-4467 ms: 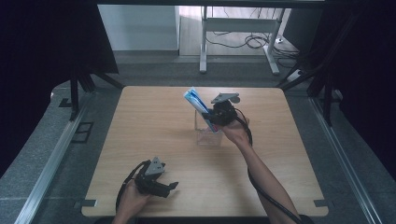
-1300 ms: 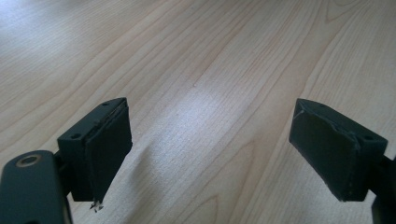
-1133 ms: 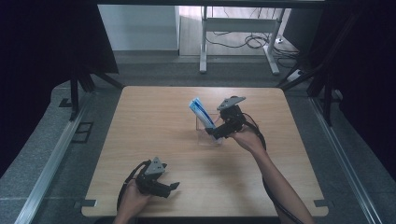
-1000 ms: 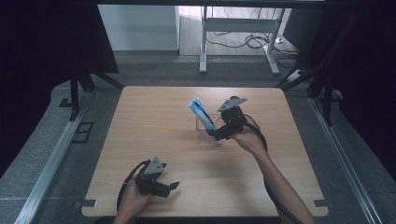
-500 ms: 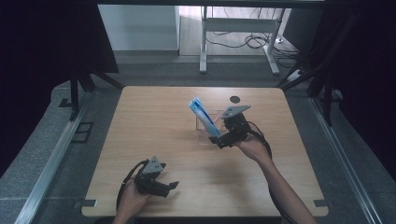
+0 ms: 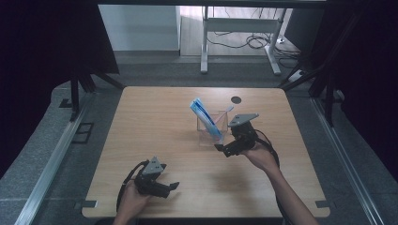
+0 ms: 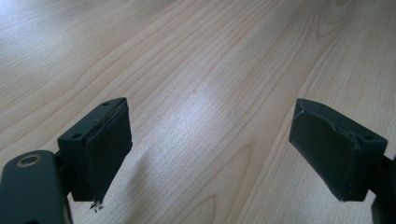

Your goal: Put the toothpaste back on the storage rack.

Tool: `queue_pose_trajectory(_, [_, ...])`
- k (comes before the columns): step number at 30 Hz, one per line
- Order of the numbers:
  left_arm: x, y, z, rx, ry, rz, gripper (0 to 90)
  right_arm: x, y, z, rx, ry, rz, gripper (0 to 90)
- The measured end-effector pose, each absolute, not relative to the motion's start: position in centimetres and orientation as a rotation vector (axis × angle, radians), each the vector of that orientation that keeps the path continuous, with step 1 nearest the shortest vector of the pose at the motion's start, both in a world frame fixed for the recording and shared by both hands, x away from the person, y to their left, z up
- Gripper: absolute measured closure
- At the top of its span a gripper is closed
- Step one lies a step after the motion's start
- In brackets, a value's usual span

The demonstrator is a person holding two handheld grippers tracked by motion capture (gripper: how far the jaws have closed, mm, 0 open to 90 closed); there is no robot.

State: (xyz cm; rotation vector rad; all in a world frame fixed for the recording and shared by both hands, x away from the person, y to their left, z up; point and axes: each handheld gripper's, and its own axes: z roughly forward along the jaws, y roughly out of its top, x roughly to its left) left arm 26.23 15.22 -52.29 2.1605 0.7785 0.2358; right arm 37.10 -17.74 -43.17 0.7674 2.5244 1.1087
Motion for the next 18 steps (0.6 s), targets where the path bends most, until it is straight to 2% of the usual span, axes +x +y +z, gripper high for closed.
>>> queue_pose_trajectory(18, [26.2,15.3,-52.3,2.156,0.783,0.233,13.1,34.7,-20.8,-44.2,0.816,2.511,1.108,0.0])
